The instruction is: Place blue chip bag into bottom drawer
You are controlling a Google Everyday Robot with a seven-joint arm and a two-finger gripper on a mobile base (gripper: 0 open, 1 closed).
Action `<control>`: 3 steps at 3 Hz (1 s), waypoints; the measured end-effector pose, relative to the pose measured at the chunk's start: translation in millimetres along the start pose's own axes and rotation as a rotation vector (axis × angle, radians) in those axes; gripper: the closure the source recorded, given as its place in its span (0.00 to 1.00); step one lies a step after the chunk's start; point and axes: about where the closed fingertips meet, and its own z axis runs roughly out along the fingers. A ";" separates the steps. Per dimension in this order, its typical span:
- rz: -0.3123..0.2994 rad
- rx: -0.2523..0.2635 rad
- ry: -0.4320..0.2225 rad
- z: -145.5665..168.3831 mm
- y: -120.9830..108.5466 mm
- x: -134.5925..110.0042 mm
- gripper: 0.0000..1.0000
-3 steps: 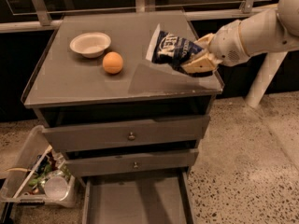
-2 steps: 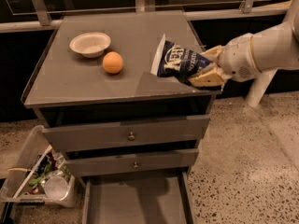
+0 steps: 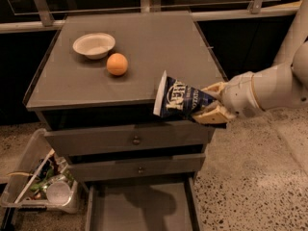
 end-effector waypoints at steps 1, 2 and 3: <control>0.102 -0.107 0.052 53.4 29.8 52.4 1.00; 0.102 -0.107 0.052 53.5 29.9 52.4 1.00; 0.115 -0.153 0.039 77.5 45.3 56.5 1.00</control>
Offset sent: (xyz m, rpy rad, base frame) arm -0.0084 0.0048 -0.0638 -0.0071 0.1207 -0.0021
